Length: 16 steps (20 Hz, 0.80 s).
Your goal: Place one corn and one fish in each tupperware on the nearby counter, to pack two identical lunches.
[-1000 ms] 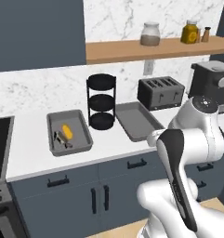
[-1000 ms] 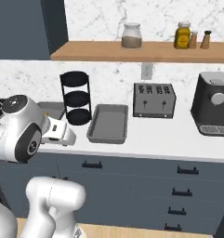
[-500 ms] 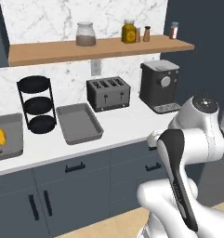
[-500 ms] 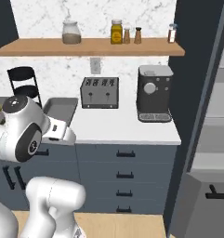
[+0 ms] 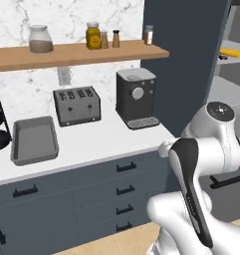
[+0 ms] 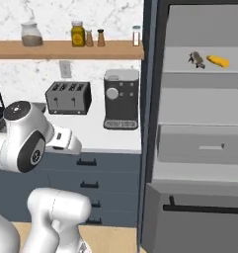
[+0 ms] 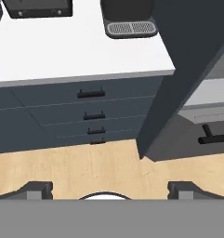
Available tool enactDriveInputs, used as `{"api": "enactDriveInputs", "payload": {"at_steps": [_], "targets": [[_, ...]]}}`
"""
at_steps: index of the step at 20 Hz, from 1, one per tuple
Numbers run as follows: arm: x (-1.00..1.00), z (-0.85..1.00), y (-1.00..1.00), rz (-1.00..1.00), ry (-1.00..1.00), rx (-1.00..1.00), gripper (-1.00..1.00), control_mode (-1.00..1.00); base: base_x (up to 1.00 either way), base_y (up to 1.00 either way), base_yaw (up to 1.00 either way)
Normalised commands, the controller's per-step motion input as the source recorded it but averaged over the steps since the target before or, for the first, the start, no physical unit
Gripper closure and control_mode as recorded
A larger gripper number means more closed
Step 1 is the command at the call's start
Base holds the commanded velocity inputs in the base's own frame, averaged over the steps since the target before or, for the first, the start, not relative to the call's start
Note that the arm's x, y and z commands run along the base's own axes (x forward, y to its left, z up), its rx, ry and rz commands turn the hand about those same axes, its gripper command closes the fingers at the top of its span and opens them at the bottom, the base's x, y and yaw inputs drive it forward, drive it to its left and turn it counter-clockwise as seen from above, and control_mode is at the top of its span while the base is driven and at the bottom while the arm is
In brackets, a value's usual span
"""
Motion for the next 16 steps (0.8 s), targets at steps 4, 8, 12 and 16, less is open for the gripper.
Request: {"api": "enactDriveInputs", "payload": {"at_steps": [4, 8, 12, 16], "targets": [[0.0, 0.0, 0.0, 0.0, 0.0, 0.0, -1.0, 1.0, 0.06, -0.75, 0.25], [0.0, 0.0, 0.0, 0.0, 0.0, 0.0, -1.0, 1.0, 0.0, -0.66, 0.26], [0.0, 0.0, 0.0, 0.0, 0.0, 0.0, -1.0, 1.0, 0.01, -0.66, 0.18], [0.0, 0.0, 0.0, 0.0, 0.0, 0.0, -1.0, 1.0, 0.0, -0.63, 0.03]]}}
